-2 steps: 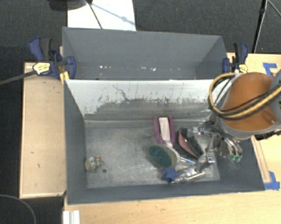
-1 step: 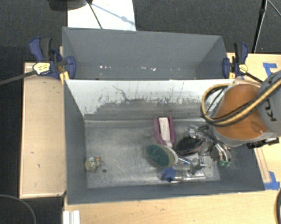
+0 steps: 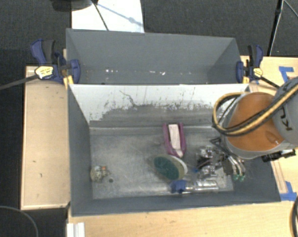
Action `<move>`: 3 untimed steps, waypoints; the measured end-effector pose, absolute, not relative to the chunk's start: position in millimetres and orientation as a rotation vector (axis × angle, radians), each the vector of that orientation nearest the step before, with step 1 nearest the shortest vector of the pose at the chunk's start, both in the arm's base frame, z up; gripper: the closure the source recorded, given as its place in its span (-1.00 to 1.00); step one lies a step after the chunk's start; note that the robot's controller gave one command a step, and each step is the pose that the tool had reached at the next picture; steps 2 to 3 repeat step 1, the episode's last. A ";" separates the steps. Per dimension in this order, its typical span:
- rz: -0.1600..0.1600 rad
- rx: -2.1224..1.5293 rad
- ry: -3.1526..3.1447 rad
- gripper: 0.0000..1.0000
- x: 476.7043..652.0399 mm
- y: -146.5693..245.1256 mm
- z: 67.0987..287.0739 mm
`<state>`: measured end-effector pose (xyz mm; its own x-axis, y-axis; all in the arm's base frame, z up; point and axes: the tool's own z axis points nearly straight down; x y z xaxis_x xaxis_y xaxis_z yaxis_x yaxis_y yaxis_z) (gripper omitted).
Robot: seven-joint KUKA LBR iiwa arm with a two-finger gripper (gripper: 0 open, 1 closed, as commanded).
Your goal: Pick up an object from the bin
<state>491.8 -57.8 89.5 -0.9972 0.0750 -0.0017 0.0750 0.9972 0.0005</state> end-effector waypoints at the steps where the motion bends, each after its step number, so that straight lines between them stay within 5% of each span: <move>1: 0.001 0.222 3.124 1.00 507.4 -40.3 224.8; 3: 0.001 0.222 3.124 1.00 507.4 -40.3 224.8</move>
Offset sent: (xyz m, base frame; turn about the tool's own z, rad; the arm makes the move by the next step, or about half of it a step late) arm 0.0138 0.0168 0.1309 0.0688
